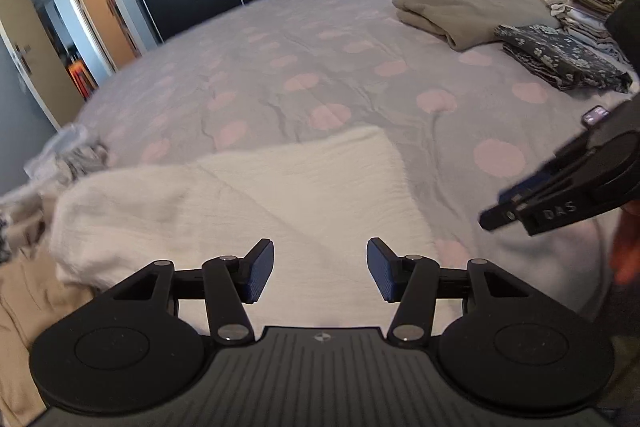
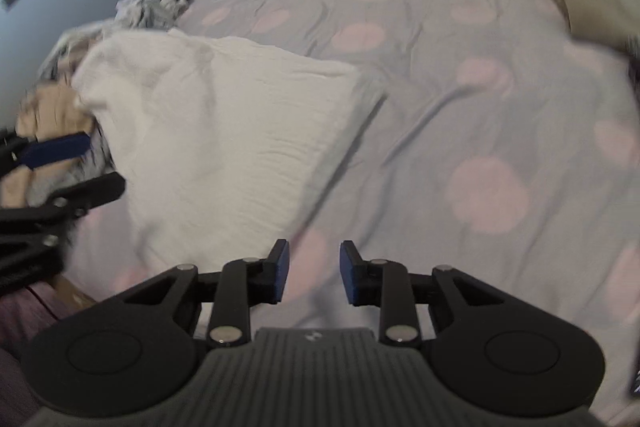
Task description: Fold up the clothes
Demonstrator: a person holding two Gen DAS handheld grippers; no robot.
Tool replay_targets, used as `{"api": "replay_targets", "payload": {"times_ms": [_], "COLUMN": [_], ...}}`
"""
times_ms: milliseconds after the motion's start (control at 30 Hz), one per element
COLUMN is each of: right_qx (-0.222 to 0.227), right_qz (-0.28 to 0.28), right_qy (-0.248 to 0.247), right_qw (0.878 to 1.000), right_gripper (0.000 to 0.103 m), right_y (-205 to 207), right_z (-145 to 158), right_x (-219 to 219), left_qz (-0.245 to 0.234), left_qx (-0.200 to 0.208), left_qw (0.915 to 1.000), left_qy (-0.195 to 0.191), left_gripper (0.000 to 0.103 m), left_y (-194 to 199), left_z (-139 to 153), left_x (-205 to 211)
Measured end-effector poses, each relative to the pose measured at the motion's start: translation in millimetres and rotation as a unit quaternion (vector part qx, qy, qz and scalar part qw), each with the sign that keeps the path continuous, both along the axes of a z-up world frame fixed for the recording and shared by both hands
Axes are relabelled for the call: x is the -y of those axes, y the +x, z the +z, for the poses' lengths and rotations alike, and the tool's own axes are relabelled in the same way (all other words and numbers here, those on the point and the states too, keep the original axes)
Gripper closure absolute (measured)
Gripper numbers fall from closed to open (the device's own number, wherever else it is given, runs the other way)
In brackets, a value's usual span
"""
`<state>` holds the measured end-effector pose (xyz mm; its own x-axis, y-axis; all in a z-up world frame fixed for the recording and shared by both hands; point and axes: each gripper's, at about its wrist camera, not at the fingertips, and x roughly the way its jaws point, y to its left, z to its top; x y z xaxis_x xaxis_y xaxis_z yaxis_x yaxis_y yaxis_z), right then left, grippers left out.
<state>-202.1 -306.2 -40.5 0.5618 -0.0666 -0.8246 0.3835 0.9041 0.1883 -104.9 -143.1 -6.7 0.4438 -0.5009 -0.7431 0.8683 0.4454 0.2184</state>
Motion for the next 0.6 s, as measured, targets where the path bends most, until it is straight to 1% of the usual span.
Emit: {"api": "replay_targets", "payload": {"times_ms": [67, 133, 200, 300, 400, 433, 533, 600], "right_qx": [-0.017, -0.044, -0.068, -0.087, -0.088, -0.087, -0.093, -0.097], "right_qz": [0.027, 0.036, 0.035, 0.015, -0.008, -0.016, -0.022, -0.025], "right_qy": [-0.037, -0.043, -0.048, -0.054, -0.044, -0.041, -0.035, -0.032], "right_qw": [0.999, 0.997, 0.996, 0.995, 0.995, 0.995, 0.995, 0.994], "right_gripper": [0.071, 0.072, 0.072, 0.071, 0.070, 0.070, 0.069, 0.068], "right_y": [-1, -2, -6, -15, -22, -25, -25, -25], "right_z": [-2, -4, -6, -5, -4, -3, -7, -11], "right_x": [2, 5, 6, 11, 18, 20, 21, 21], "left_qz": [0.006, 0.012, 0.014, 0.004, -0.016, -0.020, -0.035, -0.044], "left_qx": [-0.025, -0.039, -0.043, -0.039, -0.022, -0.024, -0.050, -0.046], "left_qw": [0.9996, 0.9991, 0.9988, 0.9988, 0.9994, 0.9994, 0.9978, 0.9972], "left_qy": [0.006, 0.011, 0.019, 0.029, 0.020, 0.017, 0.027, 0.039], "left_gripper": [0.053, 0.051, 0.048, 0.047, 0.044, 0.044, 0.044, 0.044], "left_y": [-6, -15, -24, -39, -50, -51, -51, -54], "left_z": [-3, -8, -14, -24, -31, -34, -44, -54], "left_x": [2, 5, 7, 8, 8, 9, 17, 22]}}
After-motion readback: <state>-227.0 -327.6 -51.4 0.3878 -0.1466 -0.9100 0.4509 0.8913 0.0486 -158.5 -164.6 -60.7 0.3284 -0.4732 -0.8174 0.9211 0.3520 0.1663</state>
